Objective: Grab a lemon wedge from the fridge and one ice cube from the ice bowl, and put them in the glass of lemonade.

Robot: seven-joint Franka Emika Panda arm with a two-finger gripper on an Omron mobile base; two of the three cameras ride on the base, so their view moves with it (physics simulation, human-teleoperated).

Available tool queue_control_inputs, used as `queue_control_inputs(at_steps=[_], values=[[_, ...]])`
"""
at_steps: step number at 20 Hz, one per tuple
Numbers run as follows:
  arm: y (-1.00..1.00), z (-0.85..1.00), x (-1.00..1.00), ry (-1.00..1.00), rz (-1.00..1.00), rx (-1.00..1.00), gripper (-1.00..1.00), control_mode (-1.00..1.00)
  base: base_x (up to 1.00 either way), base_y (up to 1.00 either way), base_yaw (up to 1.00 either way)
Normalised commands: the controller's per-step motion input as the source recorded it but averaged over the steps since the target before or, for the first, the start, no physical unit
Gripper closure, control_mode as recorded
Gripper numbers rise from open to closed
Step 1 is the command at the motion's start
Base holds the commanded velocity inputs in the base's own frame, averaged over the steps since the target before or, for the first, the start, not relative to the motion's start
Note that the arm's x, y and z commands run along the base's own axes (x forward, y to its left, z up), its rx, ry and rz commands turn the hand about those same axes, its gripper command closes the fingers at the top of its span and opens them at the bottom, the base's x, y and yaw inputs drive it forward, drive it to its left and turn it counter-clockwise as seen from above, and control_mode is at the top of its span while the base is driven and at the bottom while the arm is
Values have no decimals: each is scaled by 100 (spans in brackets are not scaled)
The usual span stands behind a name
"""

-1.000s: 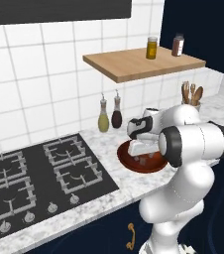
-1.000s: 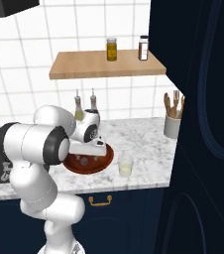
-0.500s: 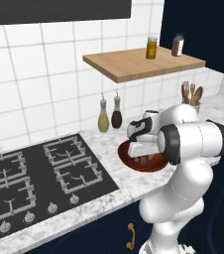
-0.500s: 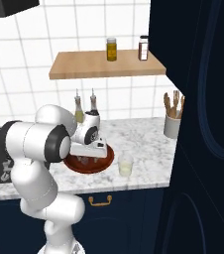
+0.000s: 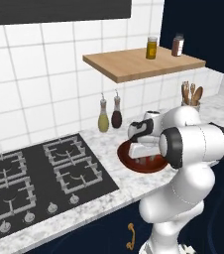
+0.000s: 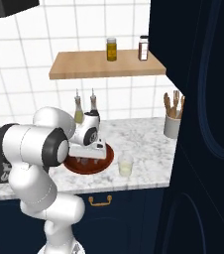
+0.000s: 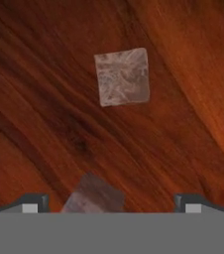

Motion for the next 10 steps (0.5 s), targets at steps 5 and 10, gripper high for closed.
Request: queue_control_inputs(at_steps=[5, 10], values=[[4, -12, 0, 0, 0, 0, -100, -100, 0, 0, 0], [14, -3, 0, 0, 0, 0, 100, -100, 0, 0, 0]])
